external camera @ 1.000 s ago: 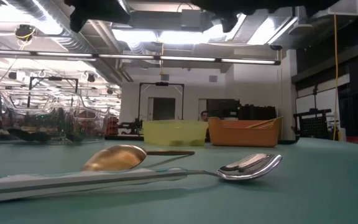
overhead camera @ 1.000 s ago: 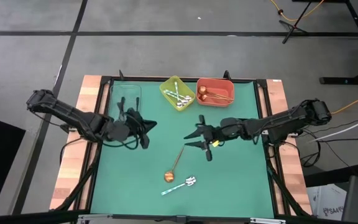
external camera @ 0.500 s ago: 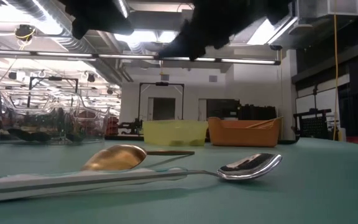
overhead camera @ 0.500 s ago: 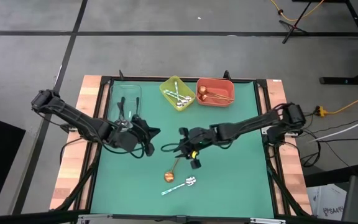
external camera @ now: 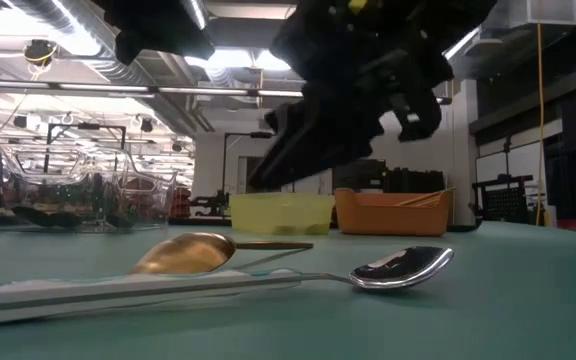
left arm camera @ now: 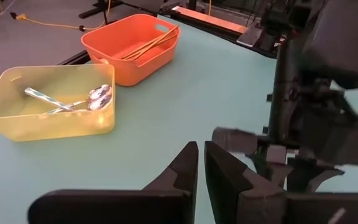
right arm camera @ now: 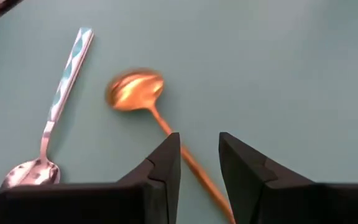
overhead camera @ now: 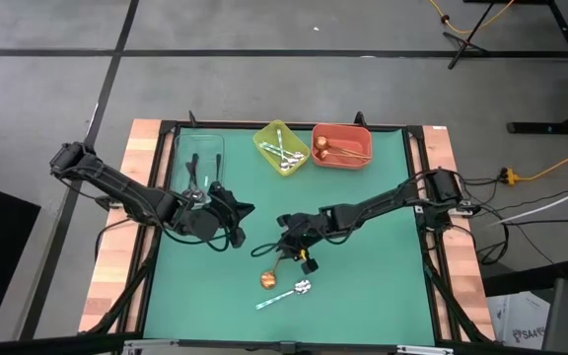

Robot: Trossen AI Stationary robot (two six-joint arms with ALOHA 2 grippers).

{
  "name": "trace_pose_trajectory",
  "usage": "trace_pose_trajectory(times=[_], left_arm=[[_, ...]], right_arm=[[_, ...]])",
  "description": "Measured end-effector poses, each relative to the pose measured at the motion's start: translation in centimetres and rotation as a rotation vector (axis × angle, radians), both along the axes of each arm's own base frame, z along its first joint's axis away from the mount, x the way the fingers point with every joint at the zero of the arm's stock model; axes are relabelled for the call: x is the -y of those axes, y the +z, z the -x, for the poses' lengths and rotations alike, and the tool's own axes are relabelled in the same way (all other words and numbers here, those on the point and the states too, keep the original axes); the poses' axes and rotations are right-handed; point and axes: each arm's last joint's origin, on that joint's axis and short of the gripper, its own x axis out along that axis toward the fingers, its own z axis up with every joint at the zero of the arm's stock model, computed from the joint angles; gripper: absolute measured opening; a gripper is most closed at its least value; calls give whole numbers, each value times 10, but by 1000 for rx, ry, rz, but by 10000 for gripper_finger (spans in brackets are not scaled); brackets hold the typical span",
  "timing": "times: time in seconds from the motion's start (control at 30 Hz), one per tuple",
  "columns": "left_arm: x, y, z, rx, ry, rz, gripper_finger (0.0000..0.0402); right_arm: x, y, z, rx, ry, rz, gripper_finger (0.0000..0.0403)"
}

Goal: Sort silverware by color (type)
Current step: Put the gold spoon into the orange bin

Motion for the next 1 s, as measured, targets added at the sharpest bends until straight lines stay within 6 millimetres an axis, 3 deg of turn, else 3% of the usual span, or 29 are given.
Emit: trace_pose_trajectory(times=[0.33,1.0], left_arm=[[0,0,0,10,9,18,22],[0,0,0,12,12,23,22]], right_arm=[[-1,-29,-4,-40,37,32,99],[0,-44,-1,-130,40,60,99]])
